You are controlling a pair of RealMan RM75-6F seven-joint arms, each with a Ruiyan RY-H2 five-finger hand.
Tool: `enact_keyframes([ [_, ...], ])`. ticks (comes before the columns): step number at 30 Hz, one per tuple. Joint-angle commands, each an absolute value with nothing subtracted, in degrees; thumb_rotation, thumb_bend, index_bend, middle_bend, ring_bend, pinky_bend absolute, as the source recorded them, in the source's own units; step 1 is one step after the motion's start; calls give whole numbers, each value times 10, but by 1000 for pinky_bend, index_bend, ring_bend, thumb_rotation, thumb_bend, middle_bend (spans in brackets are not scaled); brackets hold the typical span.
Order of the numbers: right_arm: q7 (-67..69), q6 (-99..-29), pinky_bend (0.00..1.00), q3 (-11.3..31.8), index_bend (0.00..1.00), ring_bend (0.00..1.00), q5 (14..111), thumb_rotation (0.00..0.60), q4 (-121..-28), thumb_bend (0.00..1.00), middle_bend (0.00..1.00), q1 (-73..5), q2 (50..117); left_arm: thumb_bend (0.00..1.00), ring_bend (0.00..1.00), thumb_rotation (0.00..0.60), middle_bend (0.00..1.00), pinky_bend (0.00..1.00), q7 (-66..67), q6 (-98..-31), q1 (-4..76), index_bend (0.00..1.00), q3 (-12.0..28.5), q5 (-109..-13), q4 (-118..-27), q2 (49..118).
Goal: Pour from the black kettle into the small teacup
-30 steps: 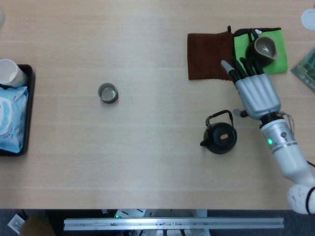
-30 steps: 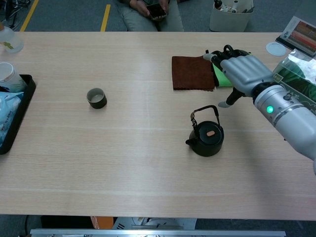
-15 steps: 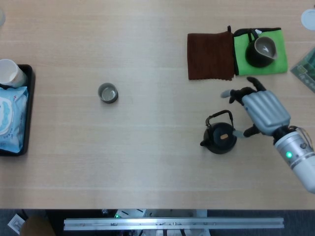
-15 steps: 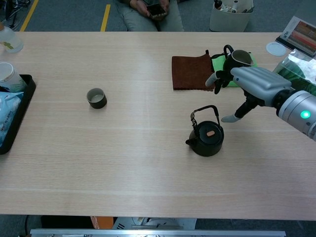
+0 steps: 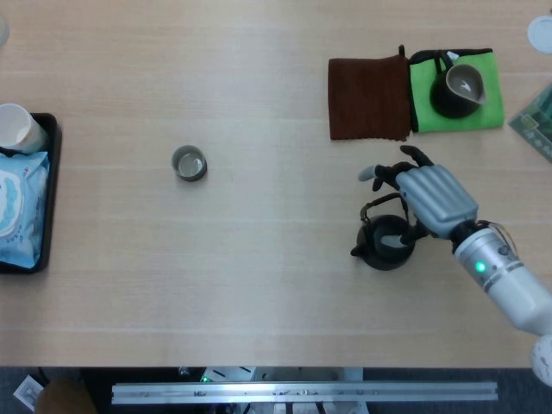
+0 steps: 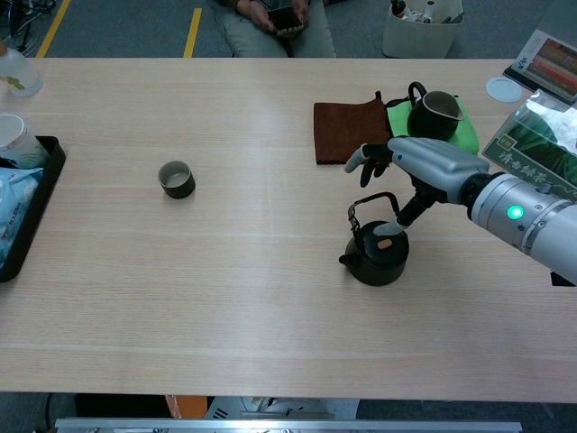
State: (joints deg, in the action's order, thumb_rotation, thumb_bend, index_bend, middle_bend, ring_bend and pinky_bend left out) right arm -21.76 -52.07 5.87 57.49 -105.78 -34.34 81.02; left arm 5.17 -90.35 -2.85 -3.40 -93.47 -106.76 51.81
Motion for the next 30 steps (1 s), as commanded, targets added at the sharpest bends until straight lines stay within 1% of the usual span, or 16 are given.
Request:
enact_keyframes([
  [1, -208, -511, 0, 59, 251, 281, 568, 600, -1047, 0, 380, -351, 818, 296, 12, 600, 65, 38, 55, -904, -28, 138, -33, -934, -1067, 518],
  [16, -202, -499, 0, 46, 251, 280, 535, 600, -1019, 0, 380, -374, 840, 296, 12, 600, 65, 38, 56, -900, -28, 138, -33, -929, -1063, 519],
  [24, -184, -506, 0, 33, 251, 301, 543, 600, -1043, 0, 380, -366, 817, 296, 12, 600, 65, 38, 53, -905, -30, 138, -34, -933, -1061, 519],
  [30, -162, -521, 0, 19, 251, 324, 578, 600, -1083, 0, 380, -349, 784, 296, 12, 600, 65, 38, 53, -904, -29, 138, -33, -935, -1059, 521],
])
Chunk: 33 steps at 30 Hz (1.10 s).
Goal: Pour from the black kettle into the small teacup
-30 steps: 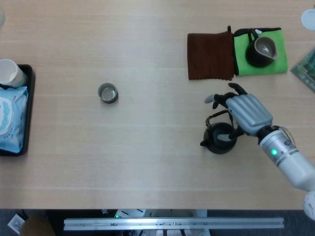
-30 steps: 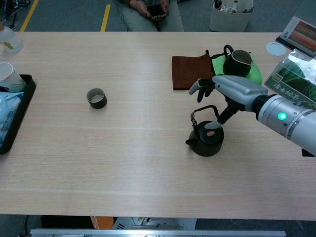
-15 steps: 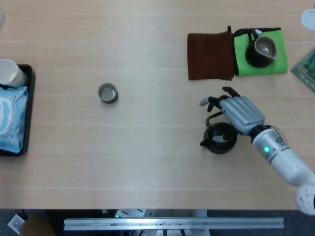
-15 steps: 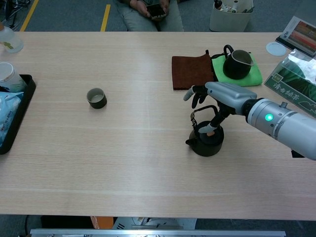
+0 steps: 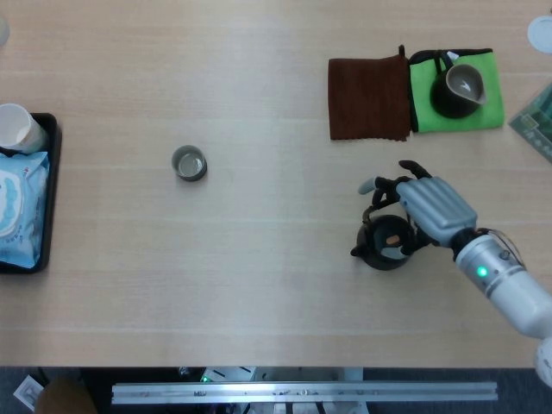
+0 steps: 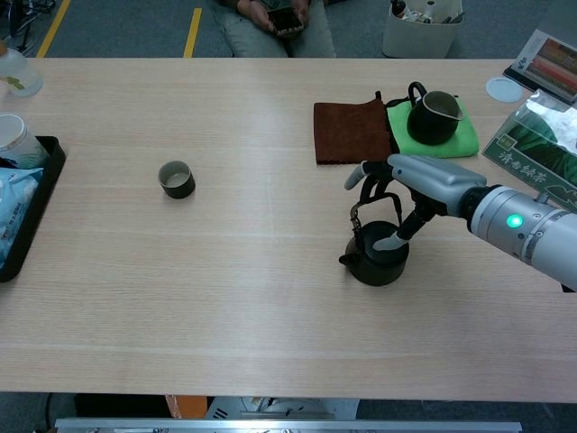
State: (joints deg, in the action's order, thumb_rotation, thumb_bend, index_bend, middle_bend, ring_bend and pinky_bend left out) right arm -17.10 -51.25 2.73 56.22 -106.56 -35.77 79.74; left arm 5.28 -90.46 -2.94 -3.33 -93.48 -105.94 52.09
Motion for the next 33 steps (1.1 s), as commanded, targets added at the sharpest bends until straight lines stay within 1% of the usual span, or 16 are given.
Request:
enact_keyframes([
  [1, -162, -526, 0, 16, 251, 328, 585, 600, -1089, 0, 380, -345, 779, 296, 12, 600, 65, 38, 52, -904, -29, 138, -33, -935, -1059, 521],
  [14, -179, -556, 0, -61, 251, 331, 672, 600, -1163, 0, 381, -300, 701, 296, 12, 600, 65, 38, 44, -908, -33, 138, -37, -939, -1054, 522],
  [18, -185, -566, 0, -64, 252, 329, 688, 600, -1167, 0, 381, -293, 697, 296, 12, 600, 64, 38, 42, -911, -34, 138, -37, -942, -1055, 522],
  [22, -198, -569, 0, -65, 253, 278, 697, 600, -1159, 0, 356, -292, 702, 296, 12, 600, 65, 38, 37, -913, -35, 138, -39, -945, -1057, 520],
  [24, -214, -571, 0, -66, 276, 268, 704, 600, -1155, 0, 347, -292, 704, 297, 12, 600, 64, 38, 35, -915, -37, 138, -39, -945, -1057, 519],
  [25, -227, -577, 0, -67, 314, 268, 710, 600, -1150, 0, 347, -292, 707, 297, 12, 600, 64, 38, 34, -916, -37, 138, -39, -945, -1057, 518],
  [28, -267, -588, 0, -73, 382, 288, 730, 600, -1139, 0, 366, -289, 718, 296, 12, 600, 64, 38, 34, -917, -38, 138, -40, -946, -1058, 517],
  [33, -290, -579, 0, -80, 398, 321, 741, 600, -1136, 0, 395, -290, 727, 297, 12, 600, 64, 38, 34, -918, -38, 138, -40, -949, -1061, 516],
])
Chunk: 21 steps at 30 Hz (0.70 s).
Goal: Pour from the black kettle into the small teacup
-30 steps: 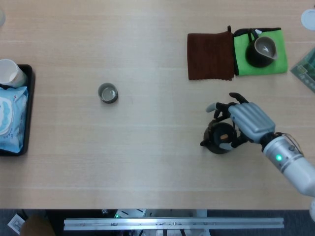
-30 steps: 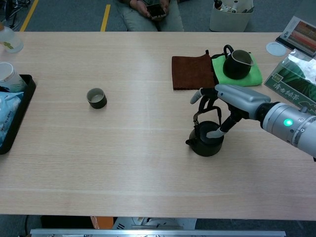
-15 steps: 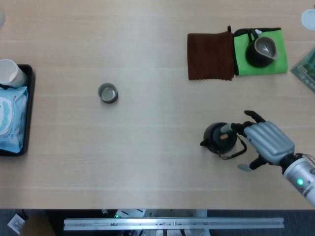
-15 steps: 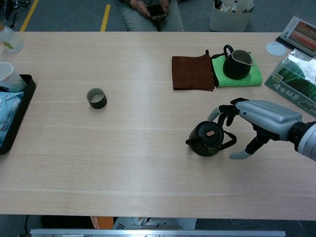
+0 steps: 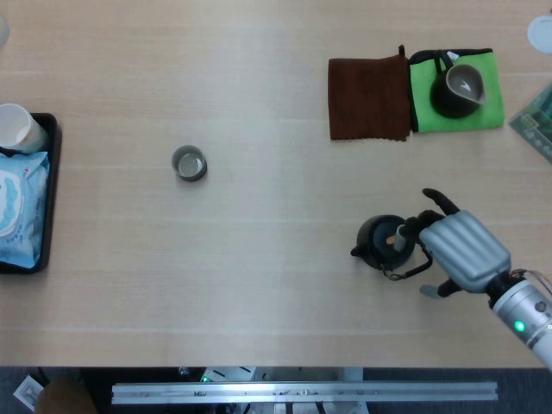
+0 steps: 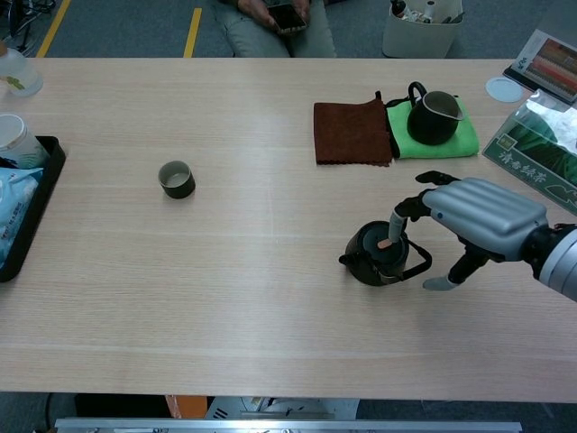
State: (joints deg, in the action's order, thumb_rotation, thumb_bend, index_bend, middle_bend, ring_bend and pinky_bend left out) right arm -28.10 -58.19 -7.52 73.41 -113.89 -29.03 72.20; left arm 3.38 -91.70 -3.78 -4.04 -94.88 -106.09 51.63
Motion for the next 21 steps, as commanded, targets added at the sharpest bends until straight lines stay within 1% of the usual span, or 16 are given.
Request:
enact_keyframes([
  [1, -292, -577, 0, -82, 398, 328, 742, 600, -1137, 0, 400, -290, 727, 296, 12, 600, 64, 38, 34, -918, -38, 138, -40, -950, -1061, 516],
  [9, -312, -559, 0, -95, 398, 337, 746, 600, -1138, 0, 406, -292, 724, 296, 12, 600, 63, 38, 30, -918, -41, 138, -42, -949, -1059, 515],
  [21, -320, -548, 0, -94, 398, 337, 736, 600, -1126, 0, 406, -291, 733, 296, 12, 600, 63, 38, 28, -917, -40, 138, -42, -950, -1056, 517],
])
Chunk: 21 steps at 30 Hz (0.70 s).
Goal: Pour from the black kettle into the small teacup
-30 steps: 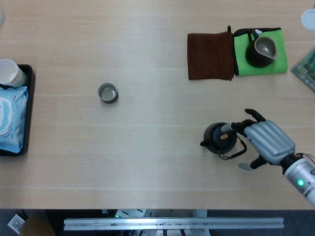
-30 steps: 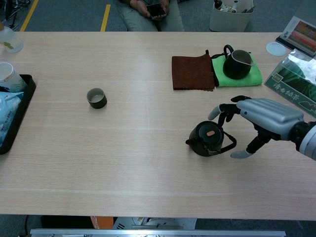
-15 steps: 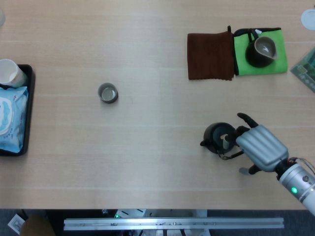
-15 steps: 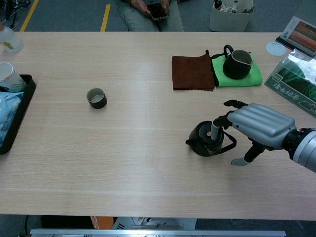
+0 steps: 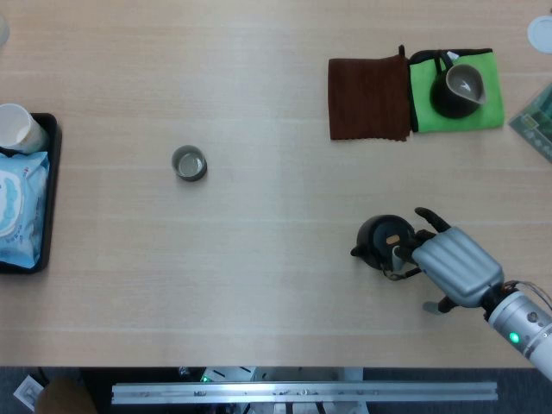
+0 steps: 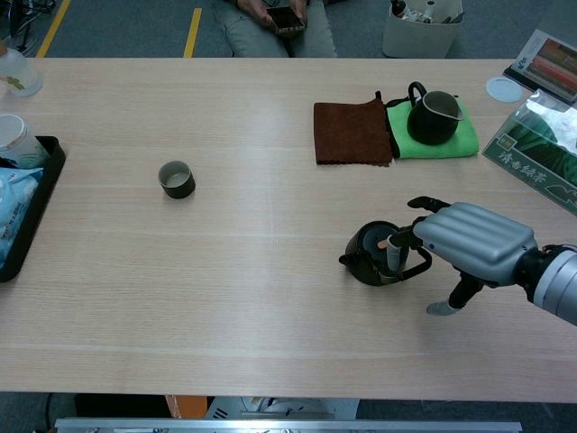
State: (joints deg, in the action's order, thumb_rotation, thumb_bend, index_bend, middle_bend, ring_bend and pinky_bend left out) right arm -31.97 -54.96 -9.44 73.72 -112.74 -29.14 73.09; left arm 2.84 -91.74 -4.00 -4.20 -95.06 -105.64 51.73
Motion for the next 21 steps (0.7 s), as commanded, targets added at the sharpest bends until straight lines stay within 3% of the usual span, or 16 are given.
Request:
enact_keyframes([
  [1, -321, -547, 0, -95, 398, 337, 735, 600, -1124, 0, 406, -292, 734, 296, 12, 600, 63, 38, 28, -917, -40, 138, -42, -950, -1056, 517],
  [21, -354, -536, 0, -110, 416, 340, 720, 600, -1107, 0, 431, -288, 752, 297, 12, 600, 63, 38, 17, -923, -46, 138, -44, -950, -1046, 518],
])
